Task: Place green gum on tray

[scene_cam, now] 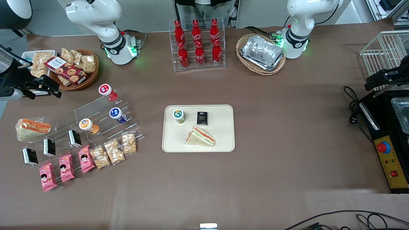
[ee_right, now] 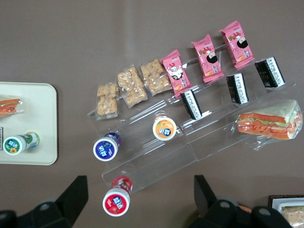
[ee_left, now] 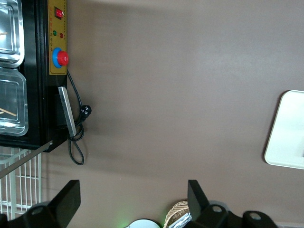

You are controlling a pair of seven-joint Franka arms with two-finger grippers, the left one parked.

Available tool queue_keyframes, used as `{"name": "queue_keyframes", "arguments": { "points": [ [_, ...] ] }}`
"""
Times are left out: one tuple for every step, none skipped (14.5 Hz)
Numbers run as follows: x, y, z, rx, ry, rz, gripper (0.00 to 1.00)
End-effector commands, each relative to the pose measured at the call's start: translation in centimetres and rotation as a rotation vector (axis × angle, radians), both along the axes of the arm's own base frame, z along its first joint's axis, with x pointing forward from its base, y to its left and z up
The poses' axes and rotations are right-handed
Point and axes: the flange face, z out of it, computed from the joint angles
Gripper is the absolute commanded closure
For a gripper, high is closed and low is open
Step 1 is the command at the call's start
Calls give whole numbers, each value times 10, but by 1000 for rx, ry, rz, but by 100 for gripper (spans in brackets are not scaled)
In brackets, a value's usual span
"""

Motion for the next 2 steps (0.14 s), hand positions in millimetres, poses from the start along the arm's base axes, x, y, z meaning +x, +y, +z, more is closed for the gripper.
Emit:
{"name": "queue_keyframes", "arguments": {
  "points": [
    [30,1,8,-5,33,8,0],
    [33,1,8,-6,31,8,0]
  ]
}}
